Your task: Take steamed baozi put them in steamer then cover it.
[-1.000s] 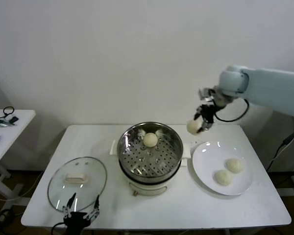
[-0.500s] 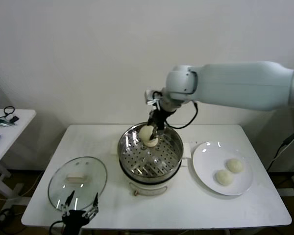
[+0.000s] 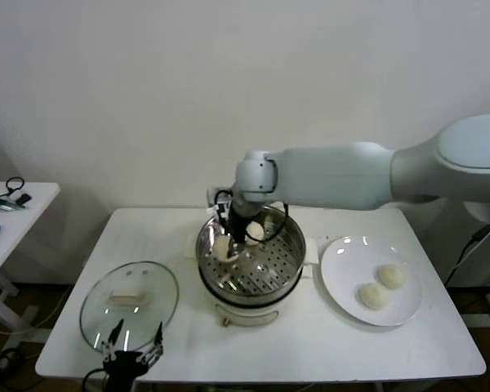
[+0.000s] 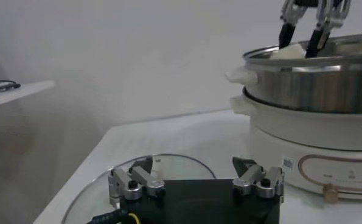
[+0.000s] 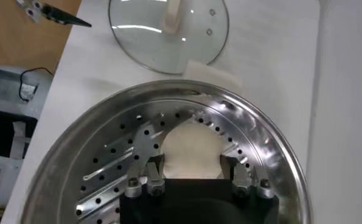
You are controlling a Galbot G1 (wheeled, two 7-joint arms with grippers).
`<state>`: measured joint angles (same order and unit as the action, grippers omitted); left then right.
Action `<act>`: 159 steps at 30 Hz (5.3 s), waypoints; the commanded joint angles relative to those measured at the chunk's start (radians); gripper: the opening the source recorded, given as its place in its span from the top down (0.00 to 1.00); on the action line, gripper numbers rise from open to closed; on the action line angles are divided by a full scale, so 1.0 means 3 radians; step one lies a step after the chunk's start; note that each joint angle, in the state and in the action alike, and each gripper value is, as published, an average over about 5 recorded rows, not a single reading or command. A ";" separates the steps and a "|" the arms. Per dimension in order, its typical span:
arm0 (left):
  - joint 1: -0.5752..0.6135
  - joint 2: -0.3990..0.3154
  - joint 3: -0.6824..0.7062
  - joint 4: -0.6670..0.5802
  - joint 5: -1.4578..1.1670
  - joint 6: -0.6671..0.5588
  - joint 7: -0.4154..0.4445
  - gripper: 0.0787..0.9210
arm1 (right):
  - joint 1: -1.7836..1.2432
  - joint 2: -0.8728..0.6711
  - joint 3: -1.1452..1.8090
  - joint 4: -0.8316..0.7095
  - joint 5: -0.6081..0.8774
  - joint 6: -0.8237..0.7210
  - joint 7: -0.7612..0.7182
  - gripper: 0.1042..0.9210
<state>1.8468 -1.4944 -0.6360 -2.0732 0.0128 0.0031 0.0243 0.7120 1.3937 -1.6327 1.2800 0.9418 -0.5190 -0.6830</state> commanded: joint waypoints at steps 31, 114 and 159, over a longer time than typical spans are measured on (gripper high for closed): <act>-0.0085 0.0013 -0.0018 0.0012 -0.0027 0.0027 0.0005 0.12 | 0.0877 -0.2772 -0.1042 0.0957 -0.1367 0.0805 -0.0813 0.12; 0.0033 -0.0080 -0.0029 -0.0045 0.0145 0.0049 -0.0020 0.12 | 0.0297 -0.0617 0.0234 0.1225 -0.3132 0.2889 -0.1078 0.33; 0.0002 -0.0099 -0.0039 -0.0036 0.0118 0.0035 -0.0027 0.12 | 0.0797 -0.2514 -0.0646 -0.0023 -0.1477 0.1764 -0.1543 0.12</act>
<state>1.8507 -1.5239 -0.6495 -2.0863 0.0486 0.0129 0.0159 0.9222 0.9259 -1.6886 1.3763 0.3500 0.1693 -1.0934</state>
